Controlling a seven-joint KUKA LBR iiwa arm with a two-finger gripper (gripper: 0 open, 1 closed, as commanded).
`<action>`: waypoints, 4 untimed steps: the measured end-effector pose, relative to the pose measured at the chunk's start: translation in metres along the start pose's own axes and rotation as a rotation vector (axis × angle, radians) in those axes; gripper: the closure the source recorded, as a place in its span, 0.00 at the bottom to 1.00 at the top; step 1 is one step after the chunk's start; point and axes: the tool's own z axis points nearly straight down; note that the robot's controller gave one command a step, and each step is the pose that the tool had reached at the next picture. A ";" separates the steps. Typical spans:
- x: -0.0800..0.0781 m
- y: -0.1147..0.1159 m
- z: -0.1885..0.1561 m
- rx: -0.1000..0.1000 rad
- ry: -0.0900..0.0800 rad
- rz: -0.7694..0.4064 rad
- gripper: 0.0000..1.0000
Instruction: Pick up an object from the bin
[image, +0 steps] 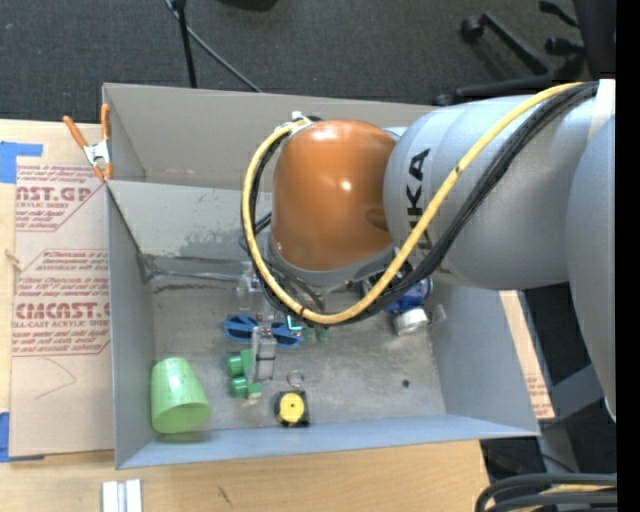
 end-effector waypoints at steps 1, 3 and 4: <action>-0.048 -0.006 0.129 0.001 -0.003 -0.232 0.00; -0.006 -0.033 0.149 -0.003 -0.008 -0.557 0.00; -0.009 -0.038 0.149 0.000 -0.011 -0.548 1.00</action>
Offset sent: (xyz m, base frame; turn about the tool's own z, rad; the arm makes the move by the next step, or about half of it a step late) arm 0.0478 -0.0059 -0.1259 -0.2313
